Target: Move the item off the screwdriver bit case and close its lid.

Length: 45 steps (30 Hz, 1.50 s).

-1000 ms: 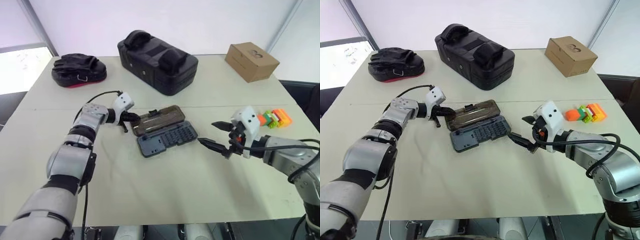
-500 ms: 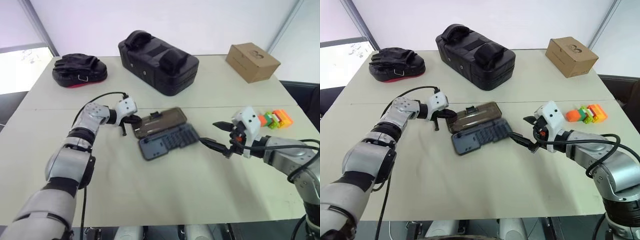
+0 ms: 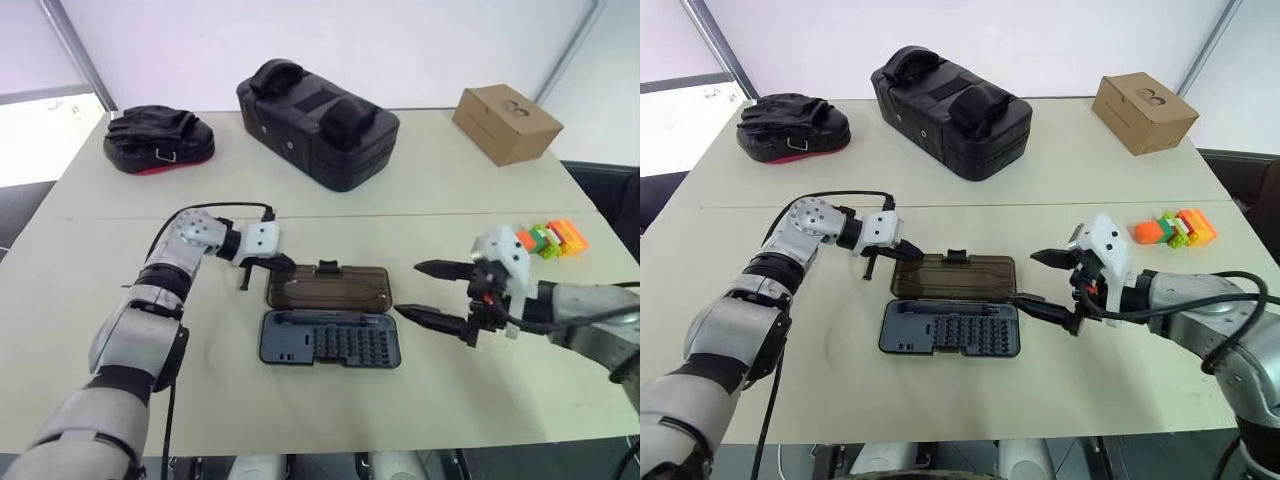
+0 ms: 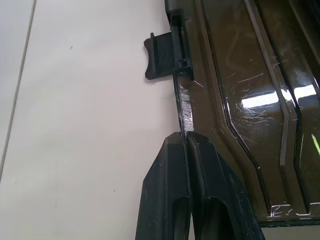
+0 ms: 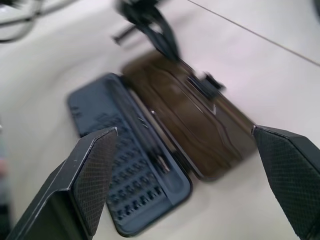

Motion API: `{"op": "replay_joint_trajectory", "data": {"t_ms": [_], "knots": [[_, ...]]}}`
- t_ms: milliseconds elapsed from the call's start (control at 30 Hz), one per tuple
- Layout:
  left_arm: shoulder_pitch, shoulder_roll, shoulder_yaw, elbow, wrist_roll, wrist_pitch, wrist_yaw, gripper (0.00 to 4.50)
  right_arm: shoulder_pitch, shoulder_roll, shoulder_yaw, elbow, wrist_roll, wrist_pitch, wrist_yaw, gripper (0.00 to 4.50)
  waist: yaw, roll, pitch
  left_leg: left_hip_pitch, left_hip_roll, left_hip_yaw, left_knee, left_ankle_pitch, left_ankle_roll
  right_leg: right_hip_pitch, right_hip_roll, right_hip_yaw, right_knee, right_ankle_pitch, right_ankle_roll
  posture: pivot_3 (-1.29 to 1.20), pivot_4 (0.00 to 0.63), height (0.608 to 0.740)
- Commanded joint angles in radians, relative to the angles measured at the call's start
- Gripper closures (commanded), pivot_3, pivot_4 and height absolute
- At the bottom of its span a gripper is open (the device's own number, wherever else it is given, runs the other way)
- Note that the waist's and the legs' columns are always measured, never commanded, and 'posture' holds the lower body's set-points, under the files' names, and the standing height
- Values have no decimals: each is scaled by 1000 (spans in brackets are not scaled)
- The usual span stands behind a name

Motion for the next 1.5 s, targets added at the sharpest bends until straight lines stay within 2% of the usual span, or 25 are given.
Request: {"op": "replay_joint_trajectory", "data": {"t_ms": [33, 700, 800, 933, 967, 1033, 1167, 1267, 1333, 1433, 1500], "knots": [[48, 3, -25, -41, -1, -9, -51, 4470, 24, -36, -35, -47, 45, 8, 16, 0, 0, 0, 0, 0, 0, 0, 0, 0, 0, 0, 0, 0, 0, 0, 0, 0, 150, 740], [143, 55, -23, -216, -47, 197, -53, 4470, 11, -38, 41, 24, -36, -77, 22, 0, -6, 0, 0, 1, 0, 1, 0, 0, 0, 0, 1, 0, 1, 0, 0, 0, 150, 740], [148, 64, -26, -221, -45, 207, -43, 3617, 9, -39, 50, 31, -46, -89, 24, 0, -7, 0, 0, 1, 0, 1, 0, 0, 0, 0, 1, 0, 1, 0, 0, 0, 150, 740], [148, 71, -22, -223, -41, 206, -10, 1690, 7, -40, 56, 39, -57, -98, 30, 0, -9, 0, 0, 2, 0, 1, 0, 0, 0, 0, 1, 1, 2, 0, 0, 0, 150, 740], [148, 72, -18, -224, -42, 206, 0, 1083, 6, -41, 57, 40, -59, -99, 32, 0, -11, 0, 0, 2, 0, 1, 0, 0, 0, 0, 1, 1, 2, 0, 0, 0, 150, 740], [147, 70, -4, -227, -49, 225, 31, 255, 5, -41, 59, 42, -63, -101, 34, 0, -12, 0, 0, 2, 1, 1, 0, 0, 0, 0, 1, 1, 2, 0, 0, 0, 150, 740], [126, 56, 111, -286, -180, 416, 69, 255, 3, -42, 53, 50, -71, -107, 37, 0, -13, 0, 0, 2, 1, 1, 0, 0, 0, 0, 1, 1, 2, 0, 0, 0, 150, 740], [152, 81, 185, -445, -290, 615, 66, 255, -19, -34, 32, 84, -68, -110, 31, 0, -14, -2, 1, 1, 1, 0, 1, 0, 0, 0, 1, 0, 2, 0, 0, 0, 150, 740], [208, 111, 211, -606, -345, 745, 66, 255, -41, -33, 25, 120, -75, -117, 30, 0, -19, -2, 1, 0, 2, 0, 1, 0, 0, -1, 1, 1, 2, 0, 0, 0, 150, 740], [378, 189, 245, -969, -464, 972, 73, 255, -99, -38, 66, 206, -144, -161, 34, 0, -32, -1, 0, 1, 2, 0, 0, 0, 0, -1, 0, 2, 2, 0, 0, 0, 150, 740], [496, 232, 265, -1180, -527, 1072, 102, 781, -148, -23, 112, 267, -205, -202, 29, 0, -34, -1, 0, 1, 2, 1, 0, 0, 0, -1, 0, 3, 2, 0, 0, 0, 150, 740]]}}
